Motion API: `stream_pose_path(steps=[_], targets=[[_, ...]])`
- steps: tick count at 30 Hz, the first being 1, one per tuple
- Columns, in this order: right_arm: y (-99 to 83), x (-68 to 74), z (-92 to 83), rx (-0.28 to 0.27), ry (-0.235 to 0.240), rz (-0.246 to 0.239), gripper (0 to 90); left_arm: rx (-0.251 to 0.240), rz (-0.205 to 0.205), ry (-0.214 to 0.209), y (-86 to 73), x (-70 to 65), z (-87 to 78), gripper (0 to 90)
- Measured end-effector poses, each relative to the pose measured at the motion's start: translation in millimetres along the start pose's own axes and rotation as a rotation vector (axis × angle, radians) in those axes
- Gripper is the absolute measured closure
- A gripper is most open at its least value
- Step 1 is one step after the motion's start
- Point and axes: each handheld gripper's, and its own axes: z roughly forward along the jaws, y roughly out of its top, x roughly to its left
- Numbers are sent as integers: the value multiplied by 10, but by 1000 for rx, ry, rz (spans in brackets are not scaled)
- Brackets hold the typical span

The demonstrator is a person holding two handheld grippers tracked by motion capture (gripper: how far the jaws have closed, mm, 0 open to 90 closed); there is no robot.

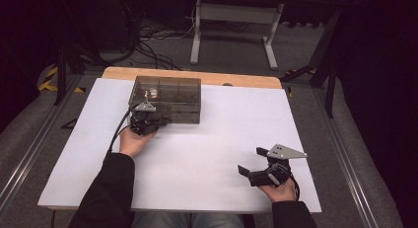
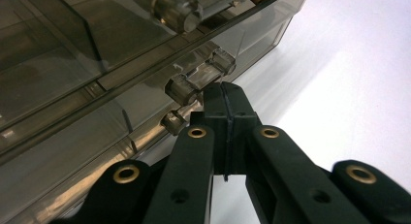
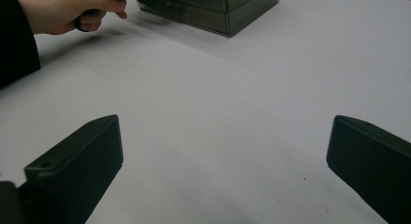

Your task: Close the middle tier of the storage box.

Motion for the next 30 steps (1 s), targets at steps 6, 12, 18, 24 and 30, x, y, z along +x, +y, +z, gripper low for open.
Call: stream_pose_path(steps=[6,12,18,24,30], targets=[[-1,-2,-2,0,0,-5,2,-29,-42,6,-14,38,3,896],[0,3,1,1,3,2,2,-39,-43,19,-23,24,59,895],[-1,1,1,0,3,3,2,-33,-26,8,-14,-12,23,831],[-1,0,12,5,5,-2,2,-33,0,-16,10,-69,-47,748],[-9,-7,17,5,10,10,2,-21,60,10,42,-174,-146,579]])
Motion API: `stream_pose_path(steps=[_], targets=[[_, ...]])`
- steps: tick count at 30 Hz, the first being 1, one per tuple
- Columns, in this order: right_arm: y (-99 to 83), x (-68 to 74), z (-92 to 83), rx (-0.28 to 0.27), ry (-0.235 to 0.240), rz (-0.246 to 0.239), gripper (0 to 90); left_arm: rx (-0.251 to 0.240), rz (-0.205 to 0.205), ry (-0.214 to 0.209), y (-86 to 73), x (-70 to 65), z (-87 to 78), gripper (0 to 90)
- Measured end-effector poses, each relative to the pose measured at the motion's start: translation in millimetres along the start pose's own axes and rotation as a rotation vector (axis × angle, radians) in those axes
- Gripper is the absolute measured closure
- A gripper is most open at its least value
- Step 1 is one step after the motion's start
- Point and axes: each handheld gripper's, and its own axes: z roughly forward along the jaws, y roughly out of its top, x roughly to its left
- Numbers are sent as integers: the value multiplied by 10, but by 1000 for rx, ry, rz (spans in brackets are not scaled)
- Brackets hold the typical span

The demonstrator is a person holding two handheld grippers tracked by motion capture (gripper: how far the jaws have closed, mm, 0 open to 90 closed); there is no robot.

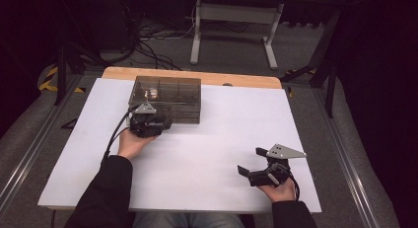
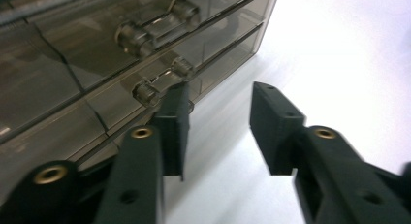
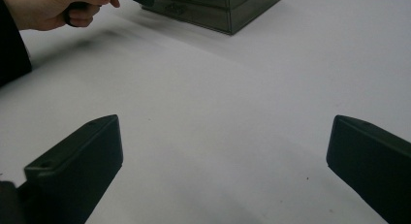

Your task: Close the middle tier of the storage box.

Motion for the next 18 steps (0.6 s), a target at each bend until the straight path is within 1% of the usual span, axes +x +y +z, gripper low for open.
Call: stream_pose_path(steps=[1,2,3,4,6,7,8,9,10,11,13,14,15,16,18], targets=[[-1,0,0,-1,2,4,2,-2,6,3,5,-12,-18,561],[-2,-7,0,-2,1,-3,2,-4,7,3,12,-26,-41,535],[-2,-7,0,-4,2,1,2,-3,19,11,20,-29,-60,508],[-2,-9,-2,-3,0,-3,2,-2,8,11,21,-50,-76,485],[-2,-5,-5,-5,-2,-1,2,2,20,9,27,-72,-110,438],[-2,-1,-7,-7,-2,0,2,4,34,6,28,-75,-123,416],[-3,-1,-7,-5,-3,-4,2,3,35,-3,25,-92,-140,399],[-4,4,-6,-3,-2,-2,2,4,24,-13,22,-110,-149,380],[-4,5,-5,-1,-4,-3,2,11,46,-19,22,-117,-171,357],[-4,7,-2,-2,-3,3,2,17,47,-26,22,-131,-184,323],[-4,-2,0,-5,-1,-4,2,29,64,-20,26,-142,-211,280],[-3,1,0,-6,-3,4,2,27,49,-27,22,-159,-224,260],[-4,-6,-2,-4,-5,-3,2,25,40,-37,19,-169,-238,246],[-4,-8,-3,-4,-6,-5,2,24,50,-39,18,-170,-251,227],[-3,-1,-4,-5,-7,3,2,23,44,-56,7,-184,-274,191]])
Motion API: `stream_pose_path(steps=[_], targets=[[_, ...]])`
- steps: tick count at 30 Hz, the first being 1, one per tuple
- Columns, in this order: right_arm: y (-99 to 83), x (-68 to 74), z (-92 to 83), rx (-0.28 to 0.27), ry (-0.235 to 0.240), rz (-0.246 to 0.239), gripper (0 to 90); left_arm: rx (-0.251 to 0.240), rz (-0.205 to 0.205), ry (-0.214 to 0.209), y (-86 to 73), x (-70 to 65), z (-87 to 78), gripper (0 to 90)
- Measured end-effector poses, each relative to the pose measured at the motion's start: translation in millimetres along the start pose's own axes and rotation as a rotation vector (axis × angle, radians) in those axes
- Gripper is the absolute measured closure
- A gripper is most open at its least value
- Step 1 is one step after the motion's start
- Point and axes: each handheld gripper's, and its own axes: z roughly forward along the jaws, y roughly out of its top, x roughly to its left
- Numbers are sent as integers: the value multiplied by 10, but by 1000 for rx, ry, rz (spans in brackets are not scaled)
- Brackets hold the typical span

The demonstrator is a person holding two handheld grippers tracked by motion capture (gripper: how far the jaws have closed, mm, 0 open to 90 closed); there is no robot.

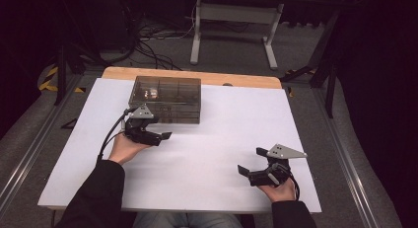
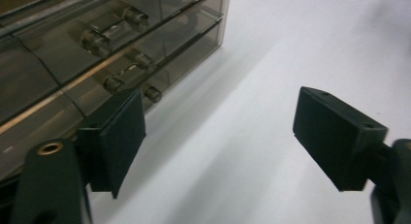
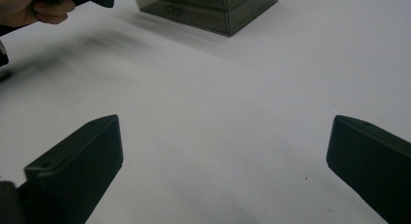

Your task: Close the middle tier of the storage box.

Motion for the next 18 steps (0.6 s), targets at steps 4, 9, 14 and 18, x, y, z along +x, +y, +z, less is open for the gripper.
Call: stream_pose_path(steps=[4,9,14,18], targets=[[2,9,0,-1,1,-8,2,7,4,-4,-26,-17,-46,95],[9,13,12,1,1,-9,2,8,-16,-10,-70,-40,-115,11],[15,19,28,4,5,-6,2,1,-22,-6,-151,-58,-205,0],[17,14,41,6,4,-15,2,-4,-18,-3,-208,-59,-274,0]])
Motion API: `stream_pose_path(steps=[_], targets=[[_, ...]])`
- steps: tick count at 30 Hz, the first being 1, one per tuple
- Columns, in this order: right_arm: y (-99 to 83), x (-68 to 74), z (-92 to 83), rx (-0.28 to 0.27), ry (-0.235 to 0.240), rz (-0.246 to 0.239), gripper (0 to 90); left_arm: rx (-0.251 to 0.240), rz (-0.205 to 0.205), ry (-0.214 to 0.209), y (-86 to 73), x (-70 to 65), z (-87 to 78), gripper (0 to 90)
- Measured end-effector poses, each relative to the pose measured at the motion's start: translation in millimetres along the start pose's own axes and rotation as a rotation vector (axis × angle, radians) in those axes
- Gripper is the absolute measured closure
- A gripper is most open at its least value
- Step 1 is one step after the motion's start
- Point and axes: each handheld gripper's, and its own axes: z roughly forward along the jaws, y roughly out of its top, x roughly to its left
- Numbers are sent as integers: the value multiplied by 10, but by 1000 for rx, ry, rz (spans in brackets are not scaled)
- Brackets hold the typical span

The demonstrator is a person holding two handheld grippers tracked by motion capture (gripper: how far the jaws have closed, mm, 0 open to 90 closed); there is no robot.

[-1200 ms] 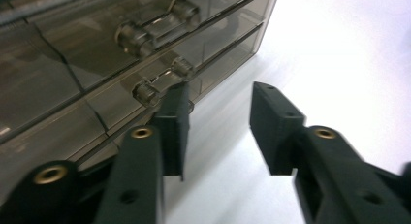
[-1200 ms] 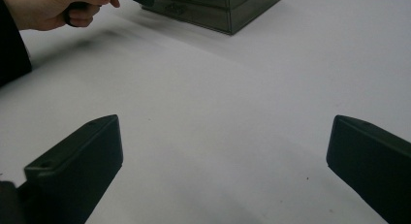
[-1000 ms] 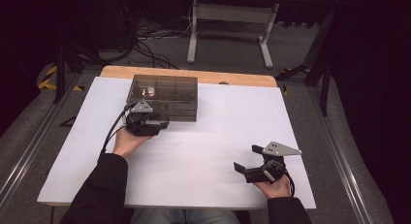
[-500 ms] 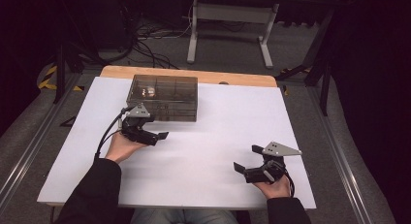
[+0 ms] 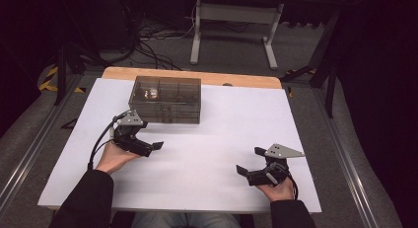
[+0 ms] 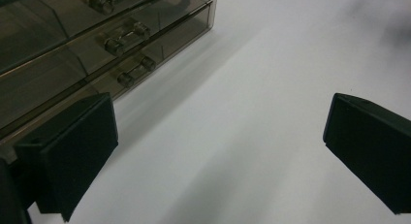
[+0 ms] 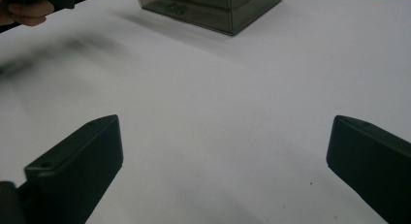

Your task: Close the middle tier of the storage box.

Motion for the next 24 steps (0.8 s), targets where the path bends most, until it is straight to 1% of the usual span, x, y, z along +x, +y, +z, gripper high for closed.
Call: stream_pose_path(steps=[4,6,7,8,9,10,11,12,13,14,17,18,19,20,22,24], targets=[[1,-1,1,1,0,0,2,-11,-3,3,-64,-10,-71,0],[1,-1,-2,-1,0,0,2,-15,5,5,-89,-21,-100,0],[0,-2,-2,0,-1,0,2,-17,-3,4,-99,-35,-110,0],[0,-2,-1,0,-1,0,2,-19,20,15,-106,-32,-127,0],[0,-1,-1,1,-1,0,2,-23,6,7,-119,-53,-139,0],[0,0,-1,0,-1,0,2,-26,17,9,-128,-60,-163,0],[0,-1,0,0,0,0,2,-32,8,10,-135,-74,-175,0],[0,-1,0,0,-1,0,2,-39,29,26,-138,-74,-204,1],[0,-1,0,1,-1,0,2,-48,16,18,-146,-93,-221,2],[0,-1,0,1,-1,0,2,-53,14,18,-152,-104,-241,2],[0,6,0,0,2,4,2,-61,23,20,-177,-138,-295,2],[-1,7,-3,3,1,2,2,-62,29,26,-187,-147,-313,2],[-1,8,-4,3,1,2,2,-69,21,27,-201,-163,-325,1],[-1,7,-5,2,1,2,2,-70,30,29,-213,-166,-343,1],[-1,9,-5,2,1,2,2,-79,34,40,-247,-173,-381,2],[-1,9,-5,1,3,0,2,-92,20,37,-278,-188,-400,5]])
